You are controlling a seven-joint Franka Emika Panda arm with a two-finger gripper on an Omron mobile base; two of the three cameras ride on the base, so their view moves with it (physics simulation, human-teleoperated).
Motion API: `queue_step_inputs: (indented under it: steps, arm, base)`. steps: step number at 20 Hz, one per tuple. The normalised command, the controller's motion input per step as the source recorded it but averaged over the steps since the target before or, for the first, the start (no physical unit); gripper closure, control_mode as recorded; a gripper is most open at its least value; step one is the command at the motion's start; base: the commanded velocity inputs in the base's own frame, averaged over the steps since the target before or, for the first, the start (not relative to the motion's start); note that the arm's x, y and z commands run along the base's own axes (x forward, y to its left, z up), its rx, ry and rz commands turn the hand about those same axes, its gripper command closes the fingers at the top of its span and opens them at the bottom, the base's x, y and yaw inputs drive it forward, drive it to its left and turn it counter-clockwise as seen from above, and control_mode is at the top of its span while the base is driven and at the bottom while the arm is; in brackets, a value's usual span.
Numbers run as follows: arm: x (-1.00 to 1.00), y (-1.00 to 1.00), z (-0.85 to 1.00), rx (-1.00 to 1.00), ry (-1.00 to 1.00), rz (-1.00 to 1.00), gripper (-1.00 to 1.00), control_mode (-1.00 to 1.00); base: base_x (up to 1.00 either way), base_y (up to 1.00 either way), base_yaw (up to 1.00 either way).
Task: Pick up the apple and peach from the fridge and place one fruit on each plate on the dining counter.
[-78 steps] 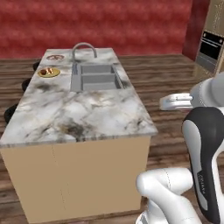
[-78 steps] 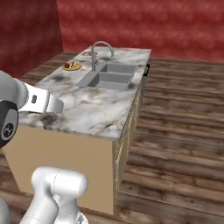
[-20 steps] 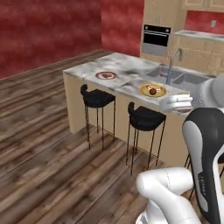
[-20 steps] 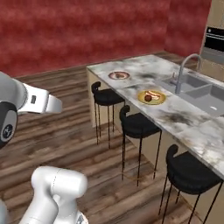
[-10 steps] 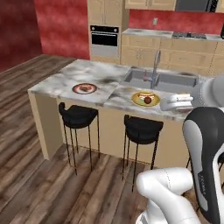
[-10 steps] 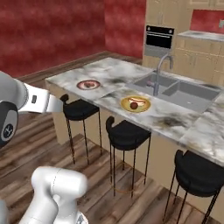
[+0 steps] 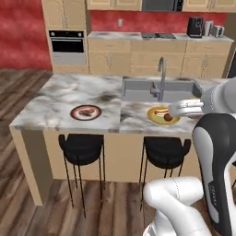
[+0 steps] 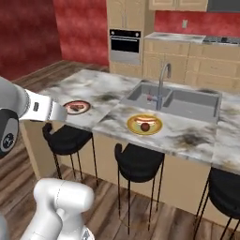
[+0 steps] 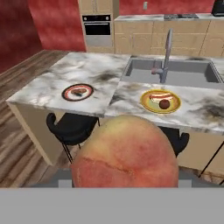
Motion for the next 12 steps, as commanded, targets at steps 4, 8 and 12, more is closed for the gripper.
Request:
queue_step_inputs:
  steps: [4, 8, 12]
  arm:
    - [0.00, 0.00, 0.00, 0.00, 0.00, 0.00, 1.00, 1.00]
    - [0.00, 0.00, 0.00, 0.00, 0.00, 0.00, 1.00, 1.00]
    - [0.00, 0.00, 0.00, 0.00, 0.00, 0.00, 1.00, 1.00]
  base:
    - [0.86, 1.00, -0.55]
    - [0.35, 1.00, -0.40]
    - [0.24, 0.94, -0.12]
